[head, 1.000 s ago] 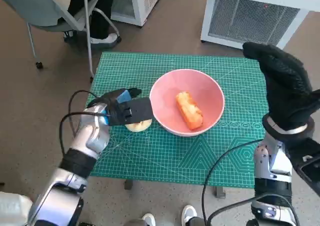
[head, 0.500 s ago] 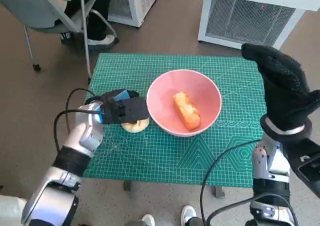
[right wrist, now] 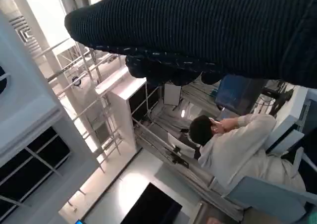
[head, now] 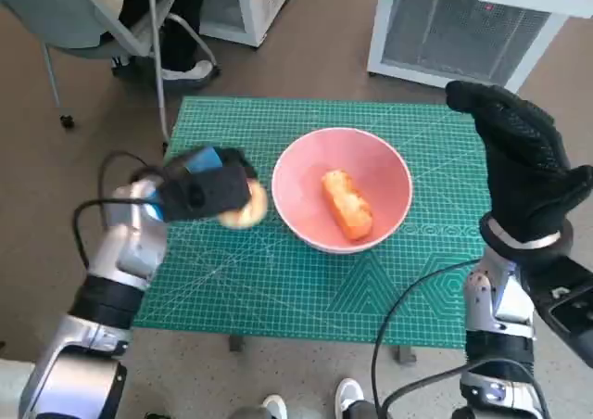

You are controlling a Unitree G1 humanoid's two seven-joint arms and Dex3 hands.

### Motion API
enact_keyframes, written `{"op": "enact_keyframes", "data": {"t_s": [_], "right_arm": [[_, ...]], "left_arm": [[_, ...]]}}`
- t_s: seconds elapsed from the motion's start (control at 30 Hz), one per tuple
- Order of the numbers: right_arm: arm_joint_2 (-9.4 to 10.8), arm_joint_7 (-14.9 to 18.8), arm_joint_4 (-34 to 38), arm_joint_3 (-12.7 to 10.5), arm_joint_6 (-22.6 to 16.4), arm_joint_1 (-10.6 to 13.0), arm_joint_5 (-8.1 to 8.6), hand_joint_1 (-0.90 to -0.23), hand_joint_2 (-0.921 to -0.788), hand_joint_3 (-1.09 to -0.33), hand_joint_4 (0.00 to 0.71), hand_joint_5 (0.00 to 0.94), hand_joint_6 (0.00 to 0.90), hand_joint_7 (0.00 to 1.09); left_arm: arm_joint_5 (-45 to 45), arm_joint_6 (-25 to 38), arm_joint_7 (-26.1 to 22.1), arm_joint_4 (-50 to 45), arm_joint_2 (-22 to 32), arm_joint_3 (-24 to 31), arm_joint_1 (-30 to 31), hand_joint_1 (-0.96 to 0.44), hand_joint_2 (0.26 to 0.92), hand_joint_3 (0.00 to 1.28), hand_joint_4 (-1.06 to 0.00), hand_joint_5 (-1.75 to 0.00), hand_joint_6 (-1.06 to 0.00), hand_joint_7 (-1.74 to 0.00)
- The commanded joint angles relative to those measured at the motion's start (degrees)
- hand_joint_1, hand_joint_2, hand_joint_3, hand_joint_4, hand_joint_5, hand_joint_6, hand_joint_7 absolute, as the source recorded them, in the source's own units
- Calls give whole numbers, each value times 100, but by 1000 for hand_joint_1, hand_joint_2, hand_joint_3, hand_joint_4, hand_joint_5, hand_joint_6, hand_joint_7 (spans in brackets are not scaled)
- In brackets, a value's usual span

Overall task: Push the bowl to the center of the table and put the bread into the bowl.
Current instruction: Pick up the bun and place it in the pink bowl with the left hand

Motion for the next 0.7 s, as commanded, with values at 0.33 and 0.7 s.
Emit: {"op": "enact_keyframes", "data": {"t_s": [0.33,0.7], "right_arm": [[61,-51,-43,-4,70,187,9,-612,-921,-746,235,2,-1,587],[60,-67,-87,-16,75,226,12,-618,-921,-739,235,2,-1,601]], "left_arm": [[-148,-153,289,-1135,417,529,277,1,907,13,-779,-1142,-729,-978],[-316,-192,294,-1759,348,659,167,1,912,9,-785,-1122,-711,-1011]]}}
